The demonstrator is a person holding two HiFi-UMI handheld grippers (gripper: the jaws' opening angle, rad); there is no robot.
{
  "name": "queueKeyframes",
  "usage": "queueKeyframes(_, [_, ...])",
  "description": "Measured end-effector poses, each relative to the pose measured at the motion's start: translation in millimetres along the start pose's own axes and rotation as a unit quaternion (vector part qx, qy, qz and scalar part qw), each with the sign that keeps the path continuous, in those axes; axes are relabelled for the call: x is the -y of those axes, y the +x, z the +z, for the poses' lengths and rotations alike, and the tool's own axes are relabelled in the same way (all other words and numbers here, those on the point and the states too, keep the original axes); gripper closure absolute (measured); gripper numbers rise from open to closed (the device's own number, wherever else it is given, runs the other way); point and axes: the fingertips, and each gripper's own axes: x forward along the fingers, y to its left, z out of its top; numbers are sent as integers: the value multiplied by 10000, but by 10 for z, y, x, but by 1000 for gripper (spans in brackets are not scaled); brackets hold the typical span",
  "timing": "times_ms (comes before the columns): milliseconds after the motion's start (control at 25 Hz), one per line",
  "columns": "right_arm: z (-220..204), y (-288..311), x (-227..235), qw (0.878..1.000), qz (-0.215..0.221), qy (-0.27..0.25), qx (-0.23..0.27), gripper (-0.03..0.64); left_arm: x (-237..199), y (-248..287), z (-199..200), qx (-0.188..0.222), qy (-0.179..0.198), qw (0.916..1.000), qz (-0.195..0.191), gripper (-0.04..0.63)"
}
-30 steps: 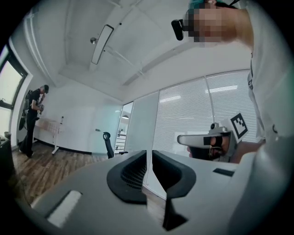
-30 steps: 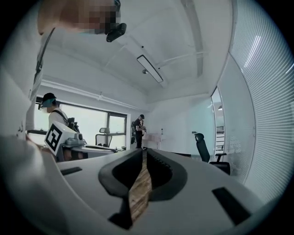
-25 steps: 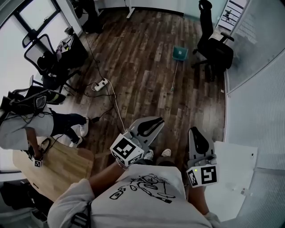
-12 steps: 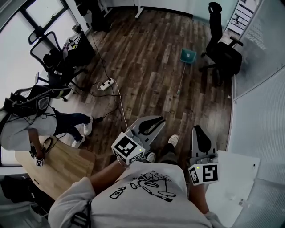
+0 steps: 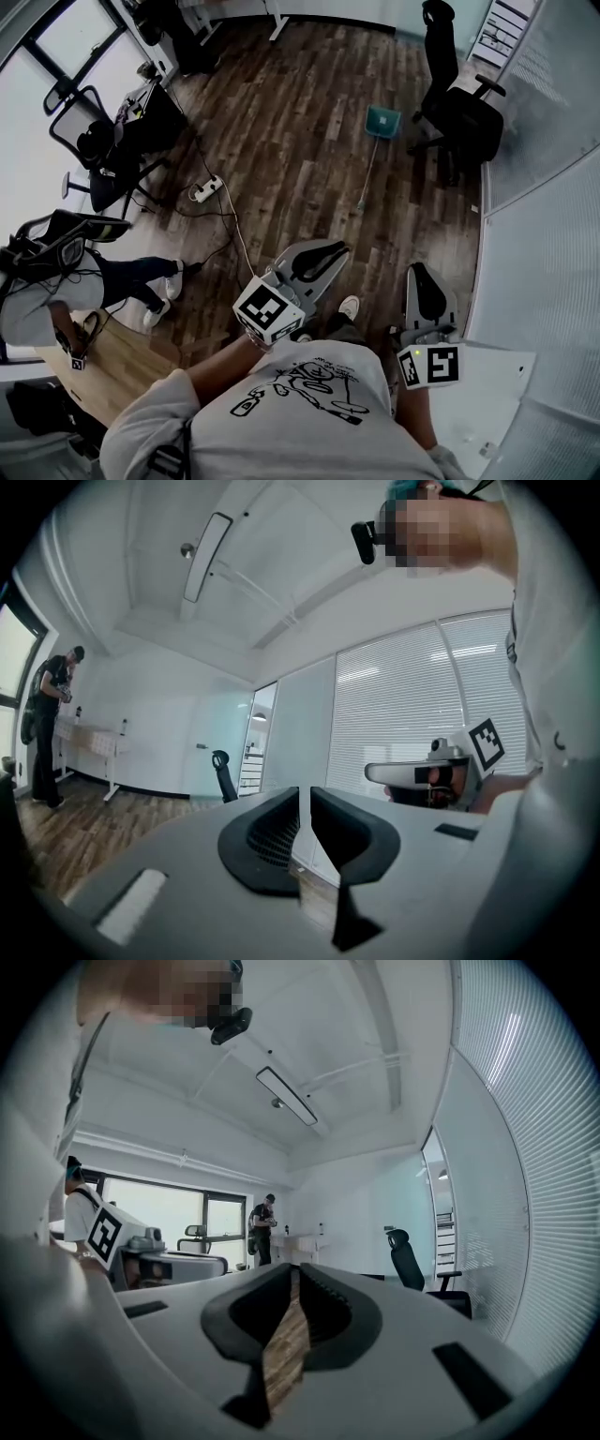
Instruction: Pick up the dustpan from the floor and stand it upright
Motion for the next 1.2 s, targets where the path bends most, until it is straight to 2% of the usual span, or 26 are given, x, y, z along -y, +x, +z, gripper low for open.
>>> queueKeyframes(280, [-37, 337, 885, 9999, -17, 95, -62, 591, -142, 950, -15, -97, -56, 9999, -23, 561])
queueKeyframes(480, [-116, 522, 1349, 9998, -26, 163, -113, 591, -246, 1397, -46, -138, -57, 9999, 19, 561])
queueKeyframes(880, [-305, 1063, 1642, 9991, 130, 320, -242, 591, -736, 1821, -161, -224, -139, 9995, 184, 561])
queueKeyframes(1200, [-253, 1984, 1757, 9988, 292, 154, -362, 591, -1532, 2234, -92, -134, -281, 9993, 182, 561])
